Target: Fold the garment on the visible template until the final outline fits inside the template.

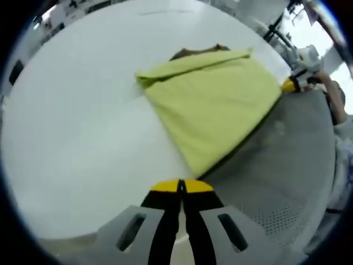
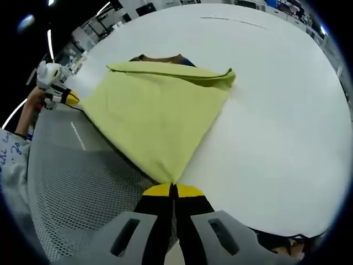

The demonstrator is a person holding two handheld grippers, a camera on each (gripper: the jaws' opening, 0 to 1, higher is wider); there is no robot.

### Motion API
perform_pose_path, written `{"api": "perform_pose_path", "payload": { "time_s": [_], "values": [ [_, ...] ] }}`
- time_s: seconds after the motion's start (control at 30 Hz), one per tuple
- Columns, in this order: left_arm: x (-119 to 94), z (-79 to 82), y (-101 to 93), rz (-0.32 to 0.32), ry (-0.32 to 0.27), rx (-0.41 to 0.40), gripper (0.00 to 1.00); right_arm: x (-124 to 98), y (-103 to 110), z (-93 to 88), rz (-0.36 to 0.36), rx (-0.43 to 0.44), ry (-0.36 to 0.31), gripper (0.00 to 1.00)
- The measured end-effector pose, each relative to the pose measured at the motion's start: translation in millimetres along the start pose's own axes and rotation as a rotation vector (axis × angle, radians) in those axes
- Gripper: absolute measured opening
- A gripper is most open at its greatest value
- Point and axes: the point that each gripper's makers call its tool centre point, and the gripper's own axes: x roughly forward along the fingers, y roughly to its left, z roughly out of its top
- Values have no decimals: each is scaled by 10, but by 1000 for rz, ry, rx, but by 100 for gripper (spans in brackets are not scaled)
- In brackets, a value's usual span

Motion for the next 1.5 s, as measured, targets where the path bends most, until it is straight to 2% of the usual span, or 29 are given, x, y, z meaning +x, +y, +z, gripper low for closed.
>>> {"api": "perform_pose_path", "payload": {
  "time_s": [0.27,0.43,0.77,1.07,1.5],
  "values": [
    [-25,139,-42,15,-26,36,0,50,-10,-46,-6,-11,34,1],
    [29,199,-137,-20,-33,51,0,58,-11,-53,-8,-14,40,1],
    [179,88,-223,-48,30,76,0,69,-11,-65,-2,-3,36,1],
    [268,3,-223,-58,48,55,0,92,-9,-64,1,-4,53,1],
    [302,2,-232,-67,56,48,0,103,-9,-74,3,3,55,1]
  ]
}}
